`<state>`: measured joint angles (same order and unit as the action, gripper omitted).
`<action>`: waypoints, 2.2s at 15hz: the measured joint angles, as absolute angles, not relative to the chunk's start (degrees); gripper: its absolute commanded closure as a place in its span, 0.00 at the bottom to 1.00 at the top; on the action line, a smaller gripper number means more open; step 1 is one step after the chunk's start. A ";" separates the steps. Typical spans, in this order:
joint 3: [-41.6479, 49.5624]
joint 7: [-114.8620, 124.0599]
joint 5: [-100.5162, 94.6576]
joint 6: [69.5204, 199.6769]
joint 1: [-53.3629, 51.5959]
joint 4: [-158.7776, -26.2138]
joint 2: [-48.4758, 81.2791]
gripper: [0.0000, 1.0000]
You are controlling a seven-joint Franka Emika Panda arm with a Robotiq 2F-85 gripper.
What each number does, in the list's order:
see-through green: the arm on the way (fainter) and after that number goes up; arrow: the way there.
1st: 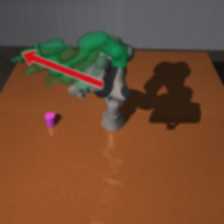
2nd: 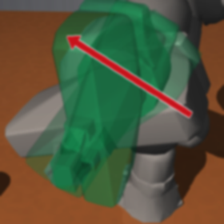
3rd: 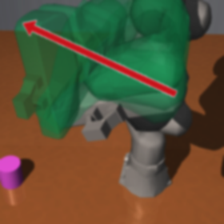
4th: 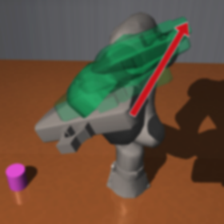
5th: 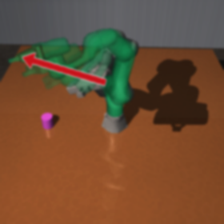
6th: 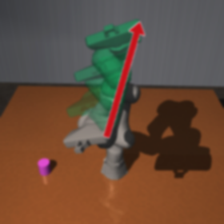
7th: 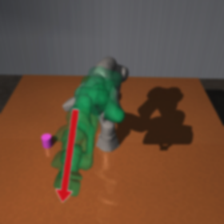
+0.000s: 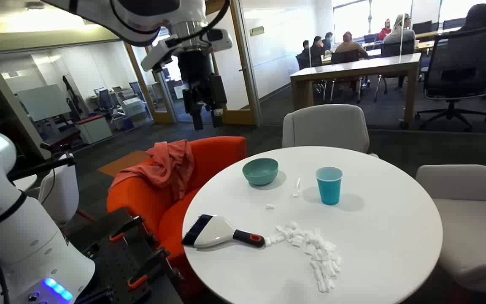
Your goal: Move the bowl closer to the small broom
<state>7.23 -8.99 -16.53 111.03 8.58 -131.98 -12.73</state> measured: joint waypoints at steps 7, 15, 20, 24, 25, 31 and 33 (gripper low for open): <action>7.24 -8.58 -16.05 111.47 8.55 -131.96 -12.64 0.00; 5.55 -0.53 -6.91 141.22 5.93 -128.50 3.64 0.00; 1.34 -0.68 2.69 157.64 4.99 -119.86 19.80 0.00; -2.08 -1.05 6.54 160.05 5.42 -112.56 28.93 0.00; -2.00 -1.04 6.54 160.05 5.37 -112.49 29.30 0.00; -2.00 -1.08 6.52 160.10 5.51 -112.44 29.21 0.00; -3.47 -1.77 7.01 160.12 6.11 -111.82 30.74 0.00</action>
<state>-3.47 -1.77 7.01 160.12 6.11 -111.82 30.74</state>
